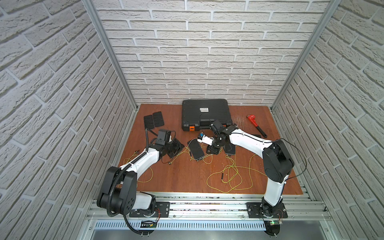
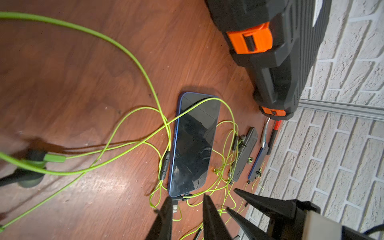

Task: Plug wired earphones into phones
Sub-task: Pick up the wired earphone from the center of the board.

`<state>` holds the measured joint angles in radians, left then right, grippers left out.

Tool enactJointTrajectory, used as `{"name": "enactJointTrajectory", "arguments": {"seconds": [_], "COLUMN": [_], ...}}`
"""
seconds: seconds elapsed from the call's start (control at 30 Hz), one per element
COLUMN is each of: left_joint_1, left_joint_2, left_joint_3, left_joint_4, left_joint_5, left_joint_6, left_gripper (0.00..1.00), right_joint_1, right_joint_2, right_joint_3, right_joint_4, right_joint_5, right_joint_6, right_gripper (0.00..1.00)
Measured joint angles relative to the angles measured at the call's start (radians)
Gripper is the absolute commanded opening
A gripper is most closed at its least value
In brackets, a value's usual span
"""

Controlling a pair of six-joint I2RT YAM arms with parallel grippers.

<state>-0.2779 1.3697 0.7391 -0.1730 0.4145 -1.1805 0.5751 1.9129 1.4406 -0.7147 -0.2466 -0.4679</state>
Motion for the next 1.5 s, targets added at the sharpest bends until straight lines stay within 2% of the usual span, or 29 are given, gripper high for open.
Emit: {"name": "enactJointTrajectory", "arguments": {"seconds": [0.13,0.43,0.73,0.8,0.9,1.07,1.23,1.5], "left_joint_1": [0.0,0.0,0.0,0.0,0.001,0.001,0.003,0.003], "left_joint_2": [0.0,0.013,0.013,0.014,0.018,0.026,0.026,0.026], "left_joint_3": [0.0,0.0,0.0,0.0,0.0,0.0,0.016,0.051], "left_joint_4": [0.014,0.042,0.056,0.062,0.075,0.077,0.074,0.131], "left_joint_5": [0.002,0.017,0.021,0.022,0.028,0.036,0.044,0.101], "left_joint_6": [0.0,0.001,0.002,0.002,0.001,0.002,0.011,0.016], "left_gripper": [0.26,0.26,0.26,0.26,0.26,0.26,0.27,0.31], "right_joint_1": [-0.006,-0.023,-0.023,-0.023,-0.023,-0.023,-0.023,-0.031], "right_joint_2": [0.072,0.182,0.224,0.224,0.224,0.224,0.187,-0.029], "right_joint_3": [0.081,0.164,0.208,0.208,0.208,0.208,0.208,0.211], "right_joint_4": [0.0,0.026,0.026,0.026,0.026,0.027,0.019,0.033], "right_joint_5": [0.051,0.142,0.225,0.236,0.245,0.245,0.231,0.126], "right_joint_6": [0.086,0.323,0.416,0.426,0.436,0.455,0.478,0.563], "right_gripper": [0.22,0.28,0.28,0.24,0.07,0.06,0.06,0.06]}}
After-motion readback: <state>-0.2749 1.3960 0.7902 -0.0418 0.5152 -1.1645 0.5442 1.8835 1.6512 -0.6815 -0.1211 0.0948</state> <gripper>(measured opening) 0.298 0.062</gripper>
